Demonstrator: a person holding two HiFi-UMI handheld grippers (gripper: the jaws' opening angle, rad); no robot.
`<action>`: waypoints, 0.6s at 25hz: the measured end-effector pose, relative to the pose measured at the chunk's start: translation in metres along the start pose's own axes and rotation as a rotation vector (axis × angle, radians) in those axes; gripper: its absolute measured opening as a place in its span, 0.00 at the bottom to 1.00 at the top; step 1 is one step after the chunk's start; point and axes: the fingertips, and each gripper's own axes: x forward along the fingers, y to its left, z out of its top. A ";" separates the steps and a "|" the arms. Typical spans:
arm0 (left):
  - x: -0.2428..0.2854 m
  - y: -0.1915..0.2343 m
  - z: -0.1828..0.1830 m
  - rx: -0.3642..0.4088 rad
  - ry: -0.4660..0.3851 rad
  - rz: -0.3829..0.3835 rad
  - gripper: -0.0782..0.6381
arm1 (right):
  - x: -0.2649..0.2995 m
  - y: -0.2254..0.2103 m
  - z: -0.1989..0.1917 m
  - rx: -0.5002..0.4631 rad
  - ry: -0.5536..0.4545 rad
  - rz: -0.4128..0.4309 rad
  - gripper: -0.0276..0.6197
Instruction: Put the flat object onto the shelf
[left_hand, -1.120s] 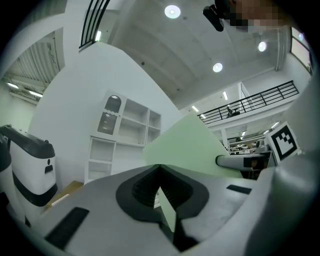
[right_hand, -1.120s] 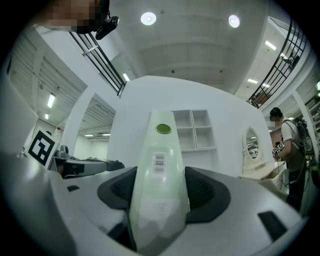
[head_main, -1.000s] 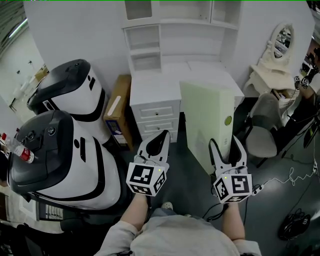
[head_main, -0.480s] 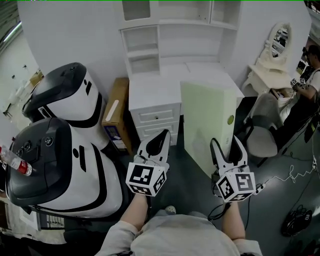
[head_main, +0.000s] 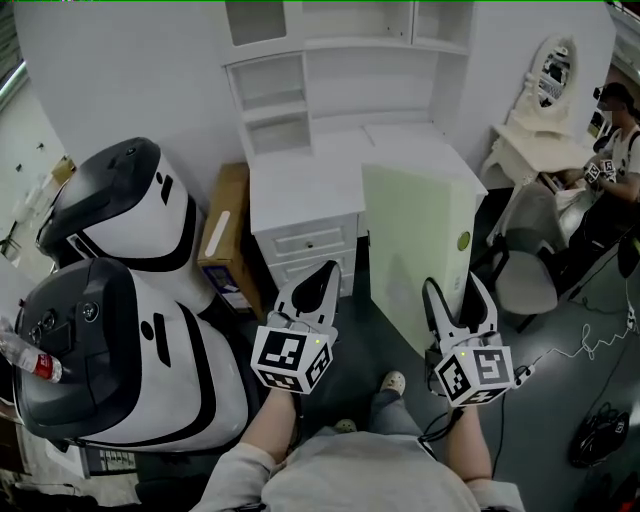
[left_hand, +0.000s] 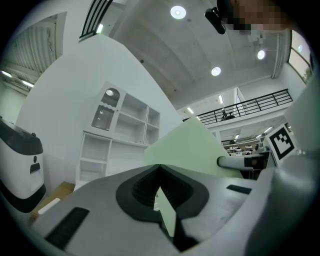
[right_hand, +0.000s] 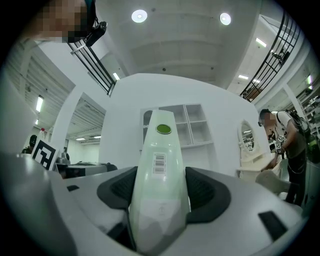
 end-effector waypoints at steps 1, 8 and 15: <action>0.006 0.003 -0.001 0.001 0.002 0.003 0.13 | 0.006 -0.004 0.000 -0.001 0.000 0.000 0.49; 0.058 0.024 -0.001 0.010 0.010 0.047 0.13 | 0.061 -0.035 0.001 0.005 0.001 0.032 0.49; 0.118 0.034 0.006 0.018 -0.003 0.105 0.13 | 0.119 -0.072 0.012 -0.009 -0.008 0.089 0.49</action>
